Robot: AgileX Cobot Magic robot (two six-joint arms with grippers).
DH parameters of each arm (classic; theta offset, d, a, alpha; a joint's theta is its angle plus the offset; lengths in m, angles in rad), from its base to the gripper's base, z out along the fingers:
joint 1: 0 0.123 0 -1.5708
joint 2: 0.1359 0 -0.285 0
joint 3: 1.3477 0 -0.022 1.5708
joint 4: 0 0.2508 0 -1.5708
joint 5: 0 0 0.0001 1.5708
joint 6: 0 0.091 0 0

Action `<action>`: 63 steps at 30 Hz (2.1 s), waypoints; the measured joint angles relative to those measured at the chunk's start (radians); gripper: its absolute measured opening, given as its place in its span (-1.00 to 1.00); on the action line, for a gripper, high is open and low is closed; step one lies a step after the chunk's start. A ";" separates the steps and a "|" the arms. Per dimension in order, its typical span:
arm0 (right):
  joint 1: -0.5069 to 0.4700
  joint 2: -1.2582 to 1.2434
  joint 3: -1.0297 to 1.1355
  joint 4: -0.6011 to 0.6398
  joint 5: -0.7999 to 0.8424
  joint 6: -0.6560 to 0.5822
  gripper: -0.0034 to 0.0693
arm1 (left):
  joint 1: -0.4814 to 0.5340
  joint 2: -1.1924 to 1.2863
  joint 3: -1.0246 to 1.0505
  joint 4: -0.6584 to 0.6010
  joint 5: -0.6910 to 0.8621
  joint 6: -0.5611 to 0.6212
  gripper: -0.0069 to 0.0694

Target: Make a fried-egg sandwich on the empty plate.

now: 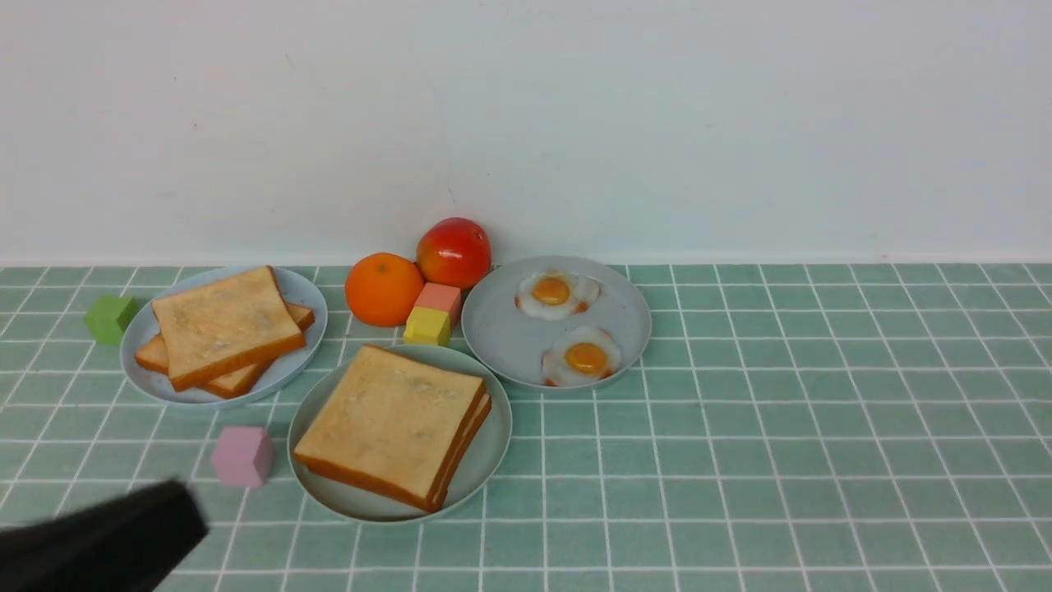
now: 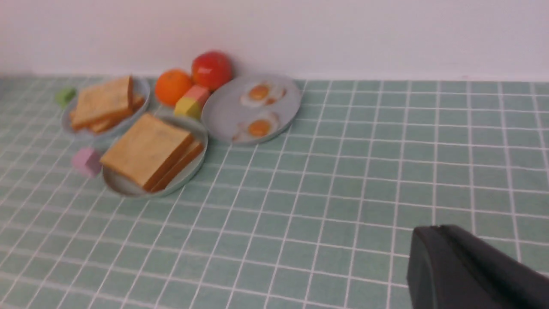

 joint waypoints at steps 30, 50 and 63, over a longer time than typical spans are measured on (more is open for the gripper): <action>-0.053 -0.088 0.858 -0.129 -0.809 0.177 -0.88 | 0.000 -0.254 0.118 -0.001 0.223 0.004 -0.85; -0.425 -0.223 1.045 0.067 -0.938 -0.096 -0.95 | 0.000 -0.254 0.118 -0.001 0.238 0.004 -0.82; -0.427 -0.223 1.040 0.246 -0.897 -0.445 -0.95 | 0.000 -0.254 0.118 0.000 0.238 0.004 -0.81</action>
